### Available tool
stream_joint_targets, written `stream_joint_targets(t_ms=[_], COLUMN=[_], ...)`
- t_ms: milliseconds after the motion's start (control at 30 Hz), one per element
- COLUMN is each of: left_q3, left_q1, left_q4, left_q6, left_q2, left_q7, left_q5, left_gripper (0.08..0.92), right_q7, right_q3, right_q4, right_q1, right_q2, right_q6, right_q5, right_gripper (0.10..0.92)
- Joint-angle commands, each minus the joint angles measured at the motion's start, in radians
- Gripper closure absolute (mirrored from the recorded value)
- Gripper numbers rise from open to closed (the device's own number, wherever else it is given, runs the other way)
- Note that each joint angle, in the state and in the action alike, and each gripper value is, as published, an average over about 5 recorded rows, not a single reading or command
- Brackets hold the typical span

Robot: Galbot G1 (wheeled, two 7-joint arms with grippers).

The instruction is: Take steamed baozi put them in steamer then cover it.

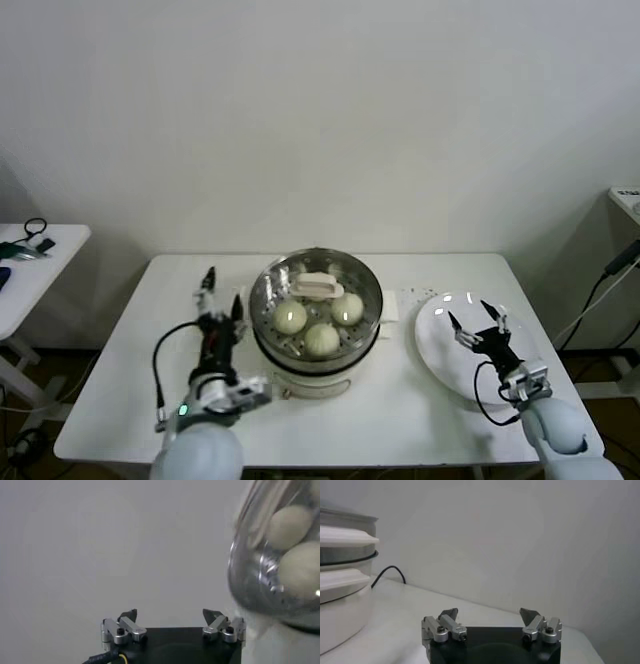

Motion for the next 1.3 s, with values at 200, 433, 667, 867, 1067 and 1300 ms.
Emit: stream_joint_targets(t_ms=[200, 433, 667, 867, 1067, 1300], left_q3=[-0.608, -0.620, -0.614, -0.613, -0.608, -0.593], left_q1=[0.300, 0.292, 0.278, 0.276, 0.280, 0.269], left_q4=[0.054, 0.249, 0.290, 0.280, 0.286, 0.295], left_q6=[-0.741, -0.858, -0.876, -0.861, -0.856, -0.856], left_q2=[-0.135, -0.214, -0.240, -0.234, -0.231, -0.227], left_q7=[-0.214, -0.101, -0.057, -0.054, -0.044, -0.044], left_q5=[-0.986, -1.134, -1.158, -1.136, -1.110, -1.090], left_gripper=[0.177, 0.177, 0.177, 0.177, 0.177, 0.177], right_q7=[0.003, 0.003, 0.000, 0.002, 0.005, 0.004], right_q3=[0.024, 0.029, 0.038, 0.047, 0.058, 0.069], right_q4=[0.033, 0.054, 0.080, 0.104, 0.119, 0.139], right_q1=[-0.028, -0.046, -0.055, -0.066, -0.079, -0.101], right_q2=[0.003, 0.007, 0.003, 0.003, 0.006, 0.022], right_q6=[0.005, -0.001, -0.003, -0.008, -0.013, -0.013], right_q5=[0.011, 0.042, 0.064, 0.064, 0.045, 0.043], right_gripper=[0.203, 0.203, 0.203, 0.203, 0.203, 0.203])
